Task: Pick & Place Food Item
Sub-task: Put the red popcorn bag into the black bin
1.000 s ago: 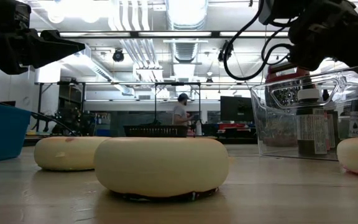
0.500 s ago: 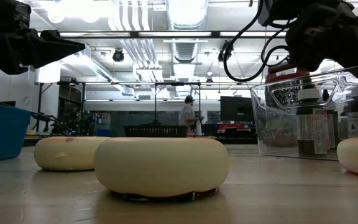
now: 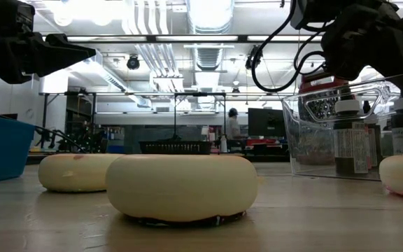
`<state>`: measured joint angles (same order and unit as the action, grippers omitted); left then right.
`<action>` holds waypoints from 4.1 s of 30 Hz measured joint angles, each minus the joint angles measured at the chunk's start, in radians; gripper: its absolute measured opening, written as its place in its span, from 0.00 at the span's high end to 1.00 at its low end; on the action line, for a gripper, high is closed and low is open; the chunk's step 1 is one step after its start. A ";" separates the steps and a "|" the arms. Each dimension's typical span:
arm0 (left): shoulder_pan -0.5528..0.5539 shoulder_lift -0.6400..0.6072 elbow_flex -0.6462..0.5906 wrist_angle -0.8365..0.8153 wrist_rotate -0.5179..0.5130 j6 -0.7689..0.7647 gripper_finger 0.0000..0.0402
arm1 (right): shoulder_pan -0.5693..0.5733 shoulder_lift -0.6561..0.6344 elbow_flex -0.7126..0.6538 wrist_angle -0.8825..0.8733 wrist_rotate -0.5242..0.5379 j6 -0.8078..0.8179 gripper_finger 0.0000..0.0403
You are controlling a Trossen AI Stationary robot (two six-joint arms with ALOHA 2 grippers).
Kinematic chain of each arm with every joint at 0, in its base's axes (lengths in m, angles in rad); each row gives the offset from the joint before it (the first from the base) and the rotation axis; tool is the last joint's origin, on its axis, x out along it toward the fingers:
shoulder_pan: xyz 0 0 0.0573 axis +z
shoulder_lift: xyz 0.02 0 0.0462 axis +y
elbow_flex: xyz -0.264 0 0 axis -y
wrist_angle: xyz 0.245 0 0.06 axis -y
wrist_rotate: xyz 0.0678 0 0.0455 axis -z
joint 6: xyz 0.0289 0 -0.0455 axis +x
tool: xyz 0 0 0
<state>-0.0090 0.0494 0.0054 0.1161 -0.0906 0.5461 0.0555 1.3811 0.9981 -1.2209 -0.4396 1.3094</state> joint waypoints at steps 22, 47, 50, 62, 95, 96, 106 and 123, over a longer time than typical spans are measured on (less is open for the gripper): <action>0.000 0.000 0.000 0.000 0.000 0.000 0.50 | 0.013 0.001 0.347 -0.140 0.116 -0.012 0.60; 0.000 0.000 0.000 -0.001 0.000 0.000 0.50 | 0.178 0.244 0.511 0.533 0.850 -0.930 0.69; 0.000 0.000 0.000 -0.001 0.000 0.000 0.50 | 0.180 0.301 0.511 0.562 0.916 -0.963 0.69; 0.000 0.005 0.000 -0.007 -0.002 0.000 0.50 | 0.093 0.406 0.424 0.842 1.017 -1.417 0.69; 0.000 0.013 0.000 -0.024 -0.003 0.000 0.50 | -0.118 0.539 0.168 1.525 0.697 -1.977 0.64; 0.000 0.013 0.000 -0.024 -0.003 0.000 0.50 | -0.122 0.568 0.195 1.528 0.698 -1.999 0.62; 0.000 0.014 0.000 -0.028 -0.003 0.000 0.50 | -0.130 0.850 0.462 1.508 0.701 -2.198 0.53; 0.000 0.026 0.000 -0.028 -0.004 0.000 0.50 | -0.125 0.882 0.533 1.434 0.582 -2.181 0.56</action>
<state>-0.0092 0.0750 0.0051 0.0879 -0.0948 0.5461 -0.0699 2.2627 1.5307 0.2135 0.1425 -0.8719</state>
